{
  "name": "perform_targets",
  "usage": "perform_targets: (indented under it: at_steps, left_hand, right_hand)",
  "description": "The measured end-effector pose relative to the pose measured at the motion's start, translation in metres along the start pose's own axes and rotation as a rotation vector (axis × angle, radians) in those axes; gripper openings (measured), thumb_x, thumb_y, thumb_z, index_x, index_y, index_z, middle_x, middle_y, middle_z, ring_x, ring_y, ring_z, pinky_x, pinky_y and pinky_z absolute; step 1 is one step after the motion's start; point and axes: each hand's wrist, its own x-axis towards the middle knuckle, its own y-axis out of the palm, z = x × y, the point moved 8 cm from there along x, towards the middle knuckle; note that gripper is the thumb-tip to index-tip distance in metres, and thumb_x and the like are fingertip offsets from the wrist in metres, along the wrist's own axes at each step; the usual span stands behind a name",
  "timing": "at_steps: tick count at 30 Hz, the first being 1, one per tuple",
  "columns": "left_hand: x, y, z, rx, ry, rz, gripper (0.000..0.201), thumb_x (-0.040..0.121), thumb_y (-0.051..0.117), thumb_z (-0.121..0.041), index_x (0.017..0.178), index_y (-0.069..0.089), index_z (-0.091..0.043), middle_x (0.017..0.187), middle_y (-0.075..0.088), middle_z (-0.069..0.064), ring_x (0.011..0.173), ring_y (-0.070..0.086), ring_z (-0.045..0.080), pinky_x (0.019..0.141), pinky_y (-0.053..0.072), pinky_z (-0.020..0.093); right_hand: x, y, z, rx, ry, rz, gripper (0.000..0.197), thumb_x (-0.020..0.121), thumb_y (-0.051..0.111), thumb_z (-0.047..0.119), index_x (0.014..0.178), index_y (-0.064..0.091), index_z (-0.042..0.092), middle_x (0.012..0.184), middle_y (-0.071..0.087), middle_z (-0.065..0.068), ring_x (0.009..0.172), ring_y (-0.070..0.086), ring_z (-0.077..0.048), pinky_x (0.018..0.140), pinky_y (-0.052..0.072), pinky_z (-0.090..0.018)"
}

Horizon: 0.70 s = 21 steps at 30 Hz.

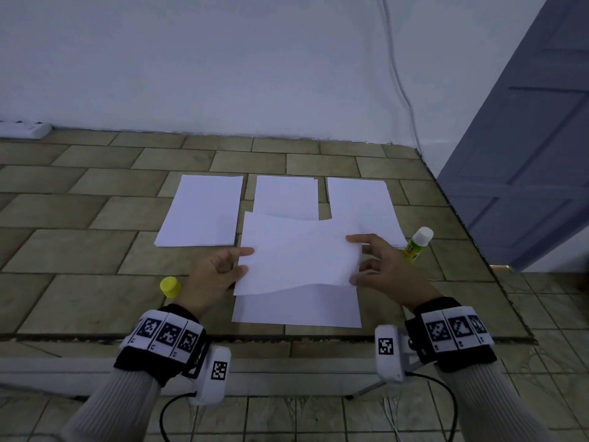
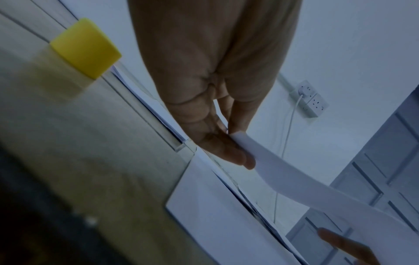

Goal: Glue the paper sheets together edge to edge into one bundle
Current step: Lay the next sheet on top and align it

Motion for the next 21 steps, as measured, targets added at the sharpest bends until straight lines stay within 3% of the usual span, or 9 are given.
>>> perform_targets:
  at_steps: [3,5,7,9,12,14,16,18,21]
  left_hand:
    - [-0.002,0.0,-0.007,0.091,0.03,0.001,0.027,0.094,0.055,0.002,0.11,0.065,-0.017,0.094,0.056,0.021,0.074,0.062,-0.005,0.065,0.051,0.012]
    - [-0.002,0.001,-0.012,0.148,0.062,-0.001,0.027,0.094,0.054,0.004,0.111,0.064,-0.015,0.112,0.037,0.011,0.064,0.062,-0.003,0.061,0.05,0.011]
    - [-0.002,0.0,-0.014,0.174,0.067,-0.019,0.027,0.092,0.056,0.005,0.109,0.066,-0.012,0.112,0.038,0.018,0.086,0.063,0.012,0.067,0.055,0.015]
    - [-0.003,-0.001,-0.009,0.181,0.037,-0.028,0.024,0.092,0.059,0.003,0.108,0.067,-0.012,0.094,0.053,0.033,0.092,0.061,0.023,0.074,0.053,0.014]
    - [-0.001,-0.002,0.004,0.292,0.006,-0.01,0.024,0.091,0.065,-0.008,0.102,0.067,-0.029,0.099,0.07,0.011,0.094,0.065,0.014,0.076,0.054,0.019]
    - [-0.001,-0.004,0.008,0.43,0.013,-0.03,0.022,0.091,0.066,-0.013,0.108,0.069,-0.028,0.089,0.061,0.021,0.078,0.059,0.009,0.074,0.049,0.022]
    - [-0.002,-0.002,0.005,0.526,0.056,-0.052,0.024,0.091,0.066,-0.014,0.114,0.07,-0.021,0.095,0.058,0.011,0.073,0.057,0.014,0.072,0.043,0.022]
    - [-0.004,0.001,0.001,0.566,0.094,-0.06,0.025,0.09,0.066,-0.013,0.115,0.07,-0.018,0.095,0.057,0.003,0.087,0.059,0.022,0.075,0.045,0.026]
    - [-0.004,0.0,0.002,0.613,0.111,-0.057,0.024,0.089,0.069,-0.015,0.111,0.071,-0.023,0.079,0.063,0.002,0.085,0.061,0.019,0.08,0.048,0.028]
  right_hand:
    - [0.002,-0.002,-0.005,-0.009,0.04,-0.019,0.039,0.082,0.065,-0.007,0.105,0.061,0.024,0.108,0.06,-0.006,0.074,0.064,-0.008,0.072,0.056,-0.022]
    - [0.003,-0.003,-0.011,-0.029,0.065,-0.053,0.027,0.085,0.064,-0.002,0.096,0.065,0.024,0.103,0.065,-0.008,0.08,0.065,-0.013,0.077,0.057,-0.026]
    - [0.002,-0.004,-0.013,-0.097,0.07,-0.105,0.021,0.085,0.067,0.003,0.09,0.067,0.023,0.099,0.068,-0.011,0.081,0.064,-0.017,0.079,0.057,-0.028]
    - [-0.001,-0.003,-0.014,-0.226,0.052,-0.147,0.019,0.083,0.069,0.003,0.087,0.067,0.021,0.087,0.066,-0.01,0.072,0.06,-0.014,0.069,0.052,-0.016]
    - [-0.005,0.005,-0.014,-0.395,0.049,-0.147,0.018,0.08,0.071,0.003,0.091,0.066,0.017,0.068,0.053,0.006,0.061,0.048,-0.002,0.058,0.04,-0.005]
    - [-0.007,0.01,-0.019,-0.435,0.07,-0.145,0.023,0.078,0.073,0.003,0.097,0.066,0.013,0.064,0.047,0.012,0.059,0.046,-0.002,0.057,0.039,-0.005]
    - [-0.008,0.014,-0.024,-0.472,0.084,-0.146,0.028,0.078,0.073,0.004,0.103,0.065,0.011,0.067,0.049,0.01,0.061,0.047,-0.003,0.059,0.039,-0.007]
    - [-0.008,0.017,-0.027,-0.515,0.095,-0.132,0.03,0.079,0.073,0.005,0.107,0.064,0.011,0.074,0.052,0.007,0.068,0.05,-0.006,0.066,0.042,-0.011]
    - [-0.008,0.019,-0.029,-0.584,0.09,-0.115,0.03,0.08,0.071,0.005,0.109,0.064,0.011,0.08,0.051,0.007,0.072,0.05,-0.007,0.071,0.043,-0.016]
